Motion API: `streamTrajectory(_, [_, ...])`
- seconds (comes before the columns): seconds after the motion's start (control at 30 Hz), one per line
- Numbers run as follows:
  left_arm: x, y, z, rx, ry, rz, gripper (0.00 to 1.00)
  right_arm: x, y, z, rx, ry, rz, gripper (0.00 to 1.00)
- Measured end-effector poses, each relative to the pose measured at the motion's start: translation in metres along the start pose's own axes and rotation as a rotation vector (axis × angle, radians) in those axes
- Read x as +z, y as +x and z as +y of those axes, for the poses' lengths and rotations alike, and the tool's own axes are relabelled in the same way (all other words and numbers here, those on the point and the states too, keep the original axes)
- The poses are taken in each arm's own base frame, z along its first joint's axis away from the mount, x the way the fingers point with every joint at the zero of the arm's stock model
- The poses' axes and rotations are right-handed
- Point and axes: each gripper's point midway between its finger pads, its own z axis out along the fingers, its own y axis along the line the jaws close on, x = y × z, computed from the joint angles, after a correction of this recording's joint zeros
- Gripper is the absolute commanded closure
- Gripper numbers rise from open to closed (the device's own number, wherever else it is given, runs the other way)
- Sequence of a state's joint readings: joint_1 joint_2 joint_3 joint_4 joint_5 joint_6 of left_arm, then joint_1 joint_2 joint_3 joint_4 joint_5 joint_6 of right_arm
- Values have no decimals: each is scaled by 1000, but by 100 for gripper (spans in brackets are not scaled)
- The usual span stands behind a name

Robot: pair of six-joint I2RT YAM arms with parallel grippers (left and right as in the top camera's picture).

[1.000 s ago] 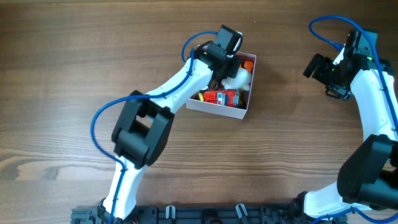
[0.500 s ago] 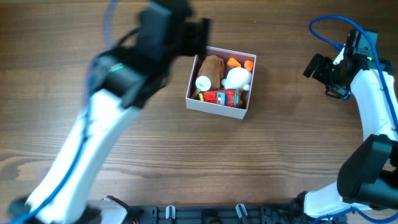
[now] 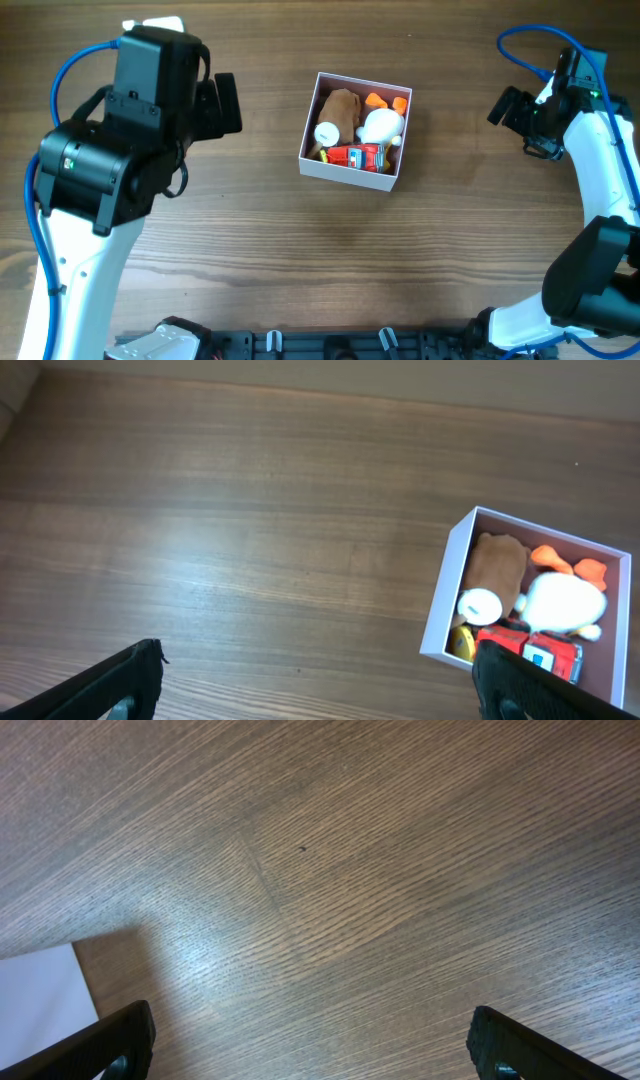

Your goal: Pack container

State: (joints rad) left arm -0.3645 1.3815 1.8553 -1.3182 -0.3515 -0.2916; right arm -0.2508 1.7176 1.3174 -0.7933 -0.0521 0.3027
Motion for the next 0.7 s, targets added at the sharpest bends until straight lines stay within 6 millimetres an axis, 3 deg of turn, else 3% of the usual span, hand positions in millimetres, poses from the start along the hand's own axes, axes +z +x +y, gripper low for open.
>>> streamTrajectory(0.17, [0, 0, 0, -2, -1, 2, 0, -6, -2, 2, -3, -6, -16, 0])
streamTrajectory(0.27, [0, 1, 0, -2, -1, 2, 0, -30, -6, 13, -26, -34, -75, 0])
streamTrajectory(0.47, [0, 1, 0, -2, -1, 2, 0, -131, -3, 69, -151, -185, -312, 0])
streamTrajectory(0.53, [0, 1, 0, -2, -1, 3, 0, -156, 3, 79, -179, -225, -365, 0])
streamTrajectory(0.57, [0, 1, 0, -2, -1, 2, 0, -182, 9, 87, -201, -268, -422, 0])
streamTrajectory(0.7, [0, 1, 0, -2, -1, 2, 0, -235, 23, 83, -214, -325, -535, 0])
